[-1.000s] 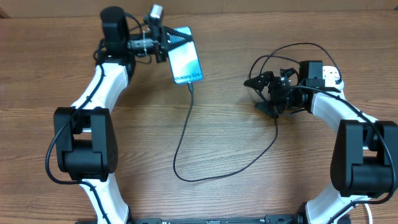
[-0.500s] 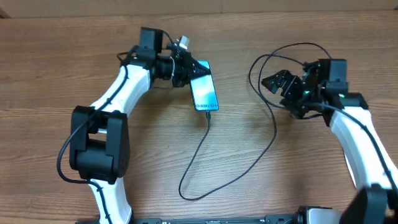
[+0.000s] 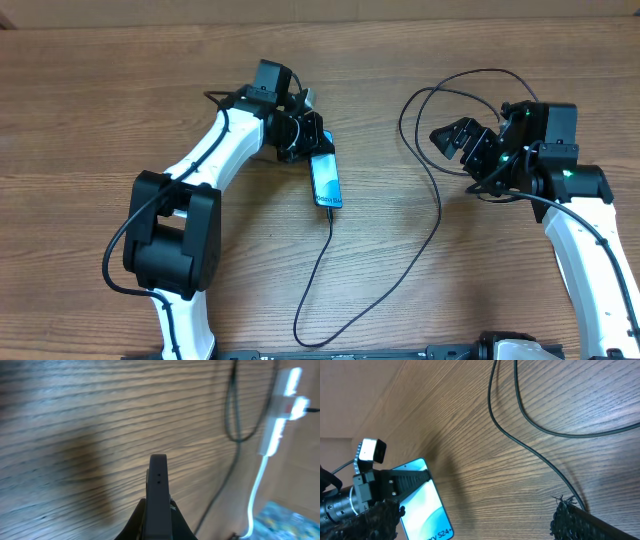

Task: Plug charger to phone and switch on socket
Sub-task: 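Lower the plugged phone with the left gripper toward the table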

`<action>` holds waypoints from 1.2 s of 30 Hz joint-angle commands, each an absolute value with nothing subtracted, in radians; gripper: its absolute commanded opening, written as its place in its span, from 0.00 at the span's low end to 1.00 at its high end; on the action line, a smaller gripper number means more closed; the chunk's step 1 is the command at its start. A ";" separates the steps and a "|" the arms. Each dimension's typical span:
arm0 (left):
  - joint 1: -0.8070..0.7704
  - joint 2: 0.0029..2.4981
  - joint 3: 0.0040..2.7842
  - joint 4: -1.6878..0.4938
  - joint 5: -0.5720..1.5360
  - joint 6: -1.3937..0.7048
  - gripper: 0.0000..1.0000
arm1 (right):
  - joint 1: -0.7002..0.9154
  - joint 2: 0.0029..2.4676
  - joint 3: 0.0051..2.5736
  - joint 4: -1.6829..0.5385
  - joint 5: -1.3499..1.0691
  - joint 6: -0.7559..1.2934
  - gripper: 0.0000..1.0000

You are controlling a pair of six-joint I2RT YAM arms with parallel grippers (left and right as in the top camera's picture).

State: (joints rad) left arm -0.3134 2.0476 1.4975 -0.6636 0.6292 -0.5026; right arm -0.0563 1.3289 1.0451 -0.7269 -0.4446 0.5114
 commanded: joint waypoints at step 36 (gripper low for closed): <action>-0.379 2.212 1.508 -0.676 0.556 -0.468 0.04 | -0.050 1.319 1.048 -0.757 -0.400 0.492 1.00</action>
State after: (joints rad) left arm -0.3737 2.1868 1.4986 -0.6769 0.5648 -0.4866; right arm -0.0563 1.3289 1.0451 -0.7563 -0.4110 0.4973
